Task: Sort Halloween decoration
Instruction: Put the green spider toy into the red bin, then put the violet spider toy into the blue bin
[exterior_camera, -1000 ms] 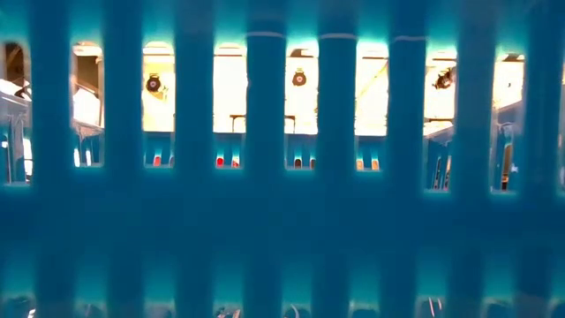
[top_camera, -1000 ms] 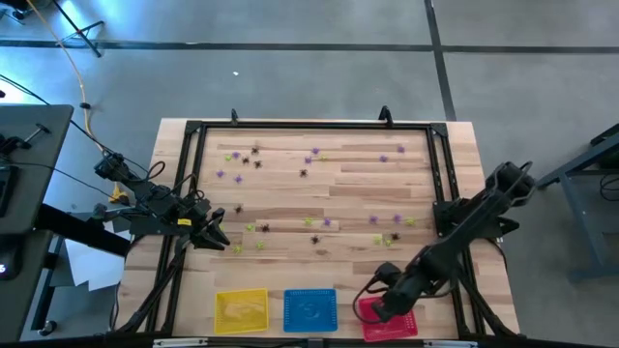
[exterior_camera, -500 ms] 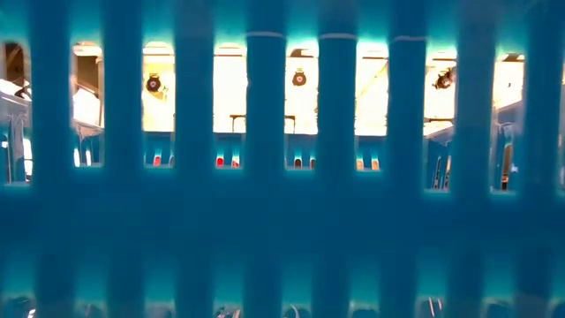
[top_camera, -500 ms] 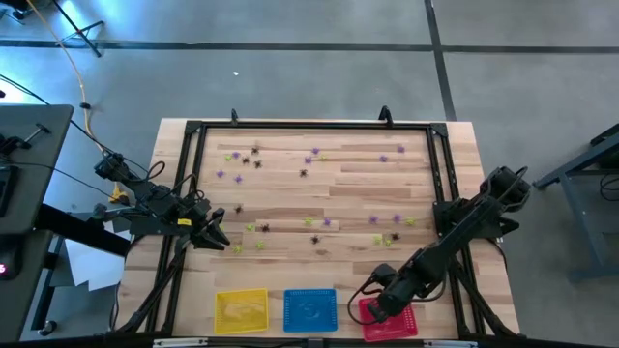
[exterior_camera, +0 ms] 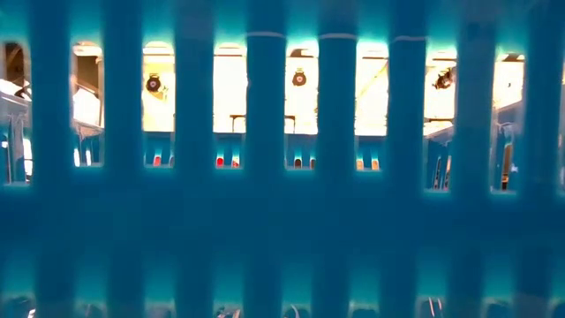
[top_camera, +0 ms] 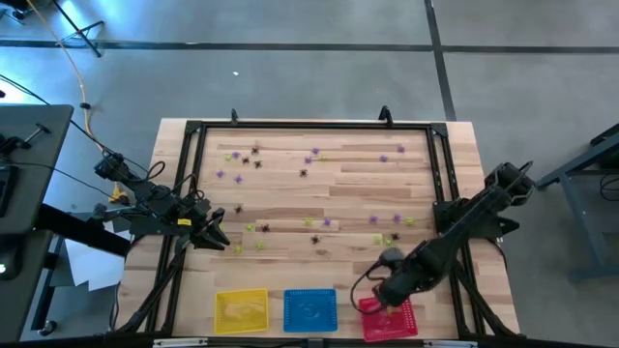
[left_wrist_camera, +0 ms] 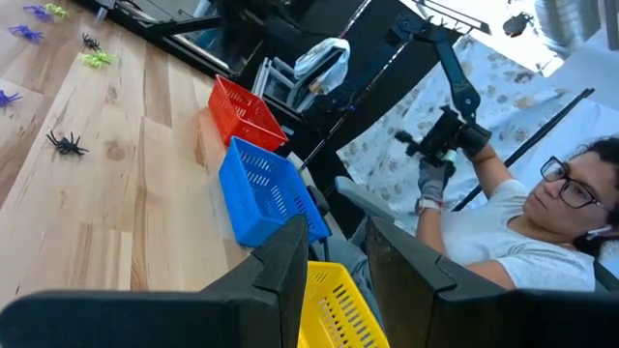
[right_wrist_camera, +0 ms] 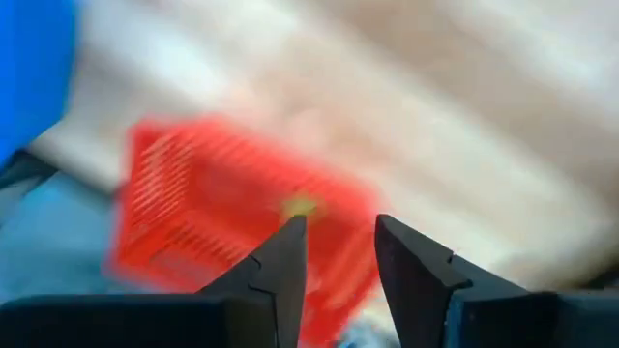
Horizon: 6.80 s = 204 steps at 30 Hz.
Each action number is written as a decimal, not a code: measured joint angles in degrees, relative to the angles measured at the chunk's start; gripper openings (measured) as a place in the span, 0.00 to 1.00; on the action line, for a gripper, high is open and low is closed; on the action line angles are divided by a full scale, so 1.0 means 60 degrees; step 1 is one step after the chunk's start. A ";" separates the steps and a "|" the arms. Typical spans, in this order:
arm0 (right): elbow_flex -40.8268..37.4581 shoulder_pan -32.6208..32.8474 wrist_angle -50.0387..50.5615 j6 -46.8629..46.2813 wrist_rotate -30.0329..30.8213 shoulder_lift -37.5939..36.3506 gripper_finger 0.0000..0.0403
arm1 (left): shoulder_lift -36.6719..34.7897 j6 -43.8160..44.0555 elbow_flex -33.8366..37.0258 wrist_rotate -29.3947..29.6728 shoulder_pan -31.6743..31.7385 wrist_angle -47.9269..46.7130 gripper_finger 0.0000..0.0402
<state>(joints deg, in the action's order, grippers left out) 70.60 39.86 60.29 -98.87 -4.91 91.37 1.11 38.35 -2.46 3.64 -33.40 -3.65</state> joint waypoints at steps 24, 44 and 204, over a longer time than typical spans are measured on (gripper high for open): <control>-0.3449 -0.4436 -0.2515 0.5982 0.0516 0.0022 0.31 | 0.0001 0.0000 -0.0004 0.0000 0.0002 -0.0001 0.23; -0.4228 -0.4656 -0.3787 0.5964 0.0489 0.0021 0.32 | -0.0002 0.0000 0.0000 0.0000 0.0002 0.0002 0.23; -0.3047 -0.6755 -0.1465 0.9013 0.1916 -0.0335 0.36 | 0.0002 0.0000 -0.0003 0.0000 -0.0002 0.0006 0.23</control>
<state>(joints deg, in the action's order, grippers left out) 52.32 -0.67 51.50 -44.79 6.58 89.36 1.13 38.35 -2.48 3.64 -33.41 -3.62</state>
